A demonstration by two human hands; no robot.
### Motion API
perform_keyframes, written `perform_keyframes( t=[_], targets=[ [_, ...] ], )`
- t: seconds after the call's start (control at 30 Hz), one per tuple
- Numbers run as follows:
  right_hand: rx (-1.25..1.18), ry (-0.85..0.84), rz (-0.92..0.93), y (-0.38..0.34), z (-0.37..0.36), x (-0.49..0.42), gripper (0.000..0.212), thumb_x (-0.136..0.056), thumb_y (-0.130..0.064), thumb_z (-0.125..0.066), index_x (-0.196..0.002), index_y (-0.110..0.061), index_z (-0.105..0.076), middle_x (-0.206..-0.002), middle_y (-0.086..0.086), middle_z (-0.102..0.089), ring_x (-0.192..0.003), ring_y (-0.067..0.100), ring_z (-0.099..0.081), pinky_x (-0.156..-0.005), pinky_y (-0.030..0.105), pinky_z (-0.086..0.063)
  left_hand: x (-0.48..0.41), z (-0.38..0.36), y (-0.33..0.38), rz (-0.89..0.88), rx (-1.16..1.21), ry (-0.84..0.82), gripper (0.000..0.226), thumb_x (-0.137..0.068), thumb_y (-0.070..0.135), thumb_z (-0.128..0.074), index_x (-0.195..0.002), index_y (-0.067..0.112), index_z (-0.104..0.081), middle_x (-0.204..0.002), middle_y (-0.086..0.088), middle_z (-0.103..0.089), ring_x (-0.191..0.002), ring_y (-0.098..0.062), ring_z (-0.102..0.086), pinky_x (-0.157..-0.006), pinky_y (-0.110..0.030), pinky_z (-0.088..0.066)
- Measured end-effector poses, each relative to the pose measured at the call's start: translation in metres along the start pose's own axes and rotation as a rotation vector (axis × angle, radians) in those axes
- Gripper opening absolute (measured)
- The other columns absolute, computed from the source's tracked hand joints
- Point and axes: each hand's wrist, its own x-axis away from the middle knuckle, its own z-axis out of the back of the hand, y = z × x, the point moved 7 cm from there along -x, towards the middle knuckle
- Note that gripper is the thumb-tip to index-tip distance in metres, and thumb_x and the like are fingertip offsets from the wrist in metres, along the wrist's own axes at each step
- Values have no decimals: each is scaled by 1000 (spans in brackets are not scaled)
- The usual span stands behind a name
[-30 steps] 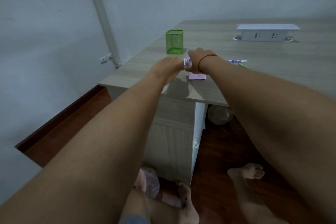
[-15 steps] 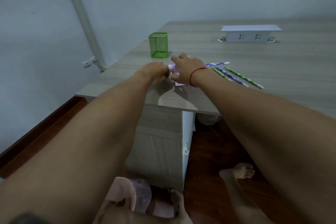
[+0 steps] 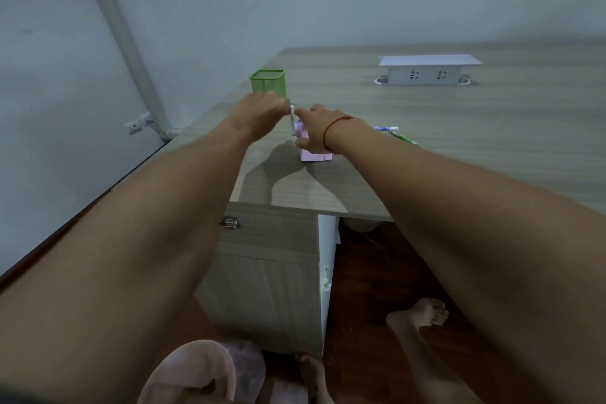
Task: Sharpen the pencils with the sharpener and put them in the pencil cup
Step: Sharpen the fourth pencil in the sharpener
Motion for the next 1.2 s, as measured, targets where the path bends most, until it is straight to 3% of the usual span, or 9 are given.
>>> perform_keyframes(
  t=[0.2, 0.4, 0.5, 0.57, 0.8, 0.9, 1.03, 1.2],
  targets=[
    [31, -6, -54, 1, 0, -7, 63, -92, -44, -53, -146, -20, -30, -141, 13, -40, -125, 36, -47, -99, 43, -41, 4, 16, 4, -10, -48, 19, 32, -103, 19, -34, -106, -4, -56, -102, -30, -61, -94, -45, -60, -70, -47, -43],
    [62, -2, -65, -5, 2, -6, 62, -90, -44, -56, -142, -17, -37, -140, 14, -43, -123, 36, -49, -97, 43, -42, 40, 17, 19, 57, 60, 41, 22, -97, 6, -42, -113, -1, -57, -102, -27, -64, -93, -45, -62, -70, -47, -44],
    [85, -13, -49, -9, 3, -5, 57, -89, -43, -55, -136, -14, -41, -134, 15, -47, -117, 36, -53, -92, 41, -45, 58, -3, 35, 63, 52, -57, 25, -98, 5, -40, -119, 3, -54, -101, -21, -64, -90, -38, -64, -70, -41, -45],
    [84, -5, -31, -9, 2, -5, 54, -90, -42, -52, -135, -13, -42, -134, 15, -46, -117, 36, -53, -93, 41, -45, 60, -18, 41, 126, 49, -142, 26, -98, 5, -41, -119, 3, -55, -108, -20, -64, -98, -36, -64, -80, -39, -48],
    [36, 48, 23, -4, -6, -9, 59, -90, -41, -46, -141, -13, -36, -144, 14, -39, -127, 36, -46, -100, 44, -41, 38, -55, 28, 200, 137, -308, 25, -97, 15, -44, -106, 4, -64, -109, -17, -64, -100, -32, -62, -83, -37, -47],
    [30, 57, 43, -4, -6, -9, 57, -89, -39, -48, -139, -14, -38, -141, 14, -41, -124, 36, -48, -98, 43, -41, 25, -55, 16, 211, 168, -278, 27, -98, 16, -40, -106, 2, -62, -108, -20, -63, -101, -35, -61, -85, -41, -46],
    [68, 59, 31, -5, -7, -10, 54, -89, -39, -48, -136, -15, -38, -141, 10, -40, -125, 32, -47, -100, 43, -40, 2, -37, -1, 115, 18, -179, 25, -93, 3, -44, -110, 4, -62, -106, -22, -64, -99, -41, -62, -75, -43, -47],
    [90, -8, -29, -3, -6, -12, 61, -92, -40, -46, -146, -17, -26, -147, 9, -32, -132, 34, -41, -103, 45, -37, -5, -6, -1, 23, -54, -57, 35, -92, -4, -38, -116, 6, -61, -102, -25, -63, -96, -44, -62, -72, -46, -48]
  ],
)
